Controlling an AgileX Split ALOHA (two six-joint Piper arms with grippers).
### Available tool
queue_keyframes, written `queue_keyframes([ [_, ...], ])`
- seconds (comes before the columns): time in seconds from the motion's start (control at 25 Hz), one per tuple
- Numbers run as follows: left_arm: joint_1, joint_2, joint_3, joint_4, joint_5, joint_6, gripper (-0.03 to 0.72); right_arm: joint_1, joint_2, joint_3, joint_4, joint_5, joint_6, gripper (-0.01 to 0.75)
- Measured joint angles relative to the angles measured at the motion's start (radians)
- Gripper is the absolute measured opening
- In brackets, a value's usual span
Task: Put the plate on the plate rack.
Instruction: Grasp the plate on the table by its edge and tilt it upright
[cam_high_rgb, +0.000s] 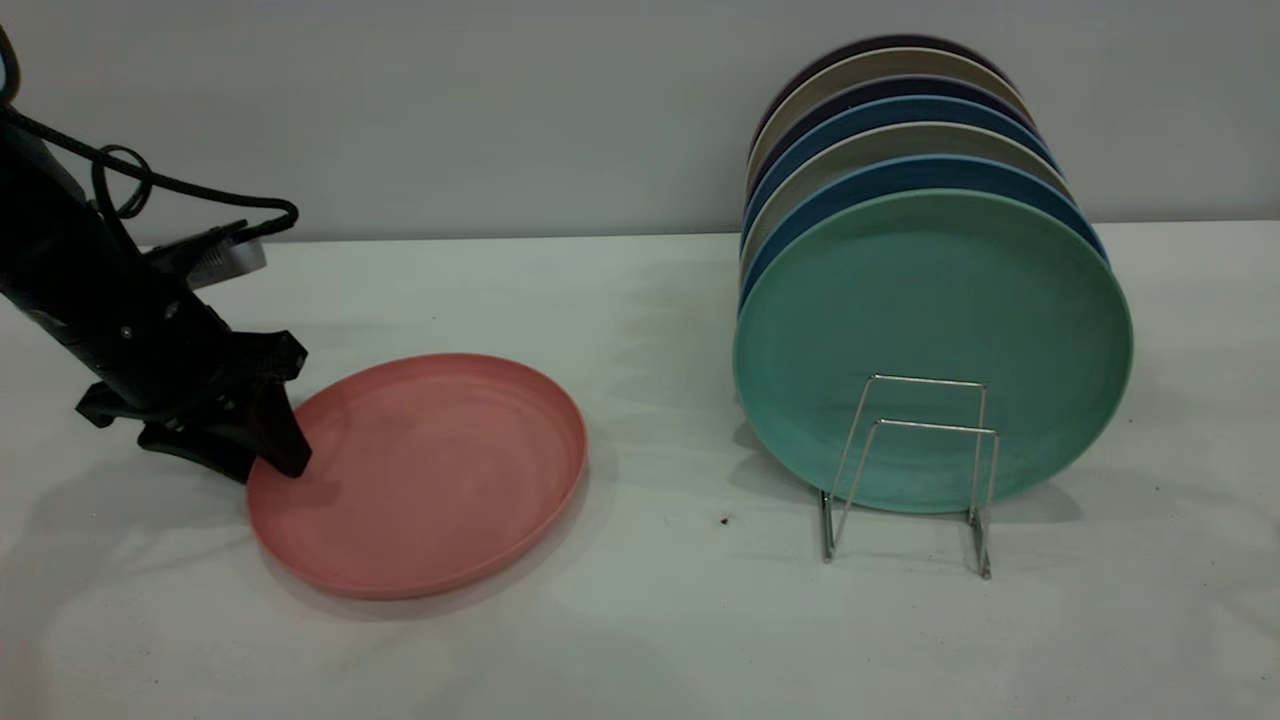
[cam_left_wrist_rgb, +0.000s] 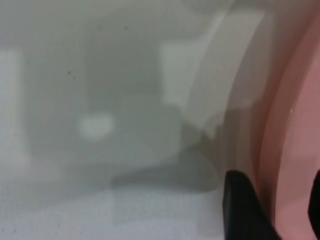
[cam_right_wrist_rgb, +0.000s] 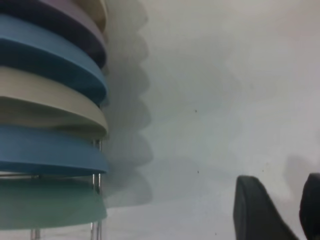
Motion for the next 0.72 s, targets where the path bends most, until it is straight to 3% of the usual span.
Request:
queue_keyframes([
  [0.32, 0.0, 0.0, 0.0, 0.001, 0.0, 0.0, 0.156, 0.0, 0.005, 0.0, 0.0, 0.0, -0.001, 0.243],
  [0.72, 0.0, 0.0, 0.0, 0.001, -0.001, 0.012, 0.028, 0.0, 0.005, 0.0, 0.001, 0.0, -0.002, 0.243],
])
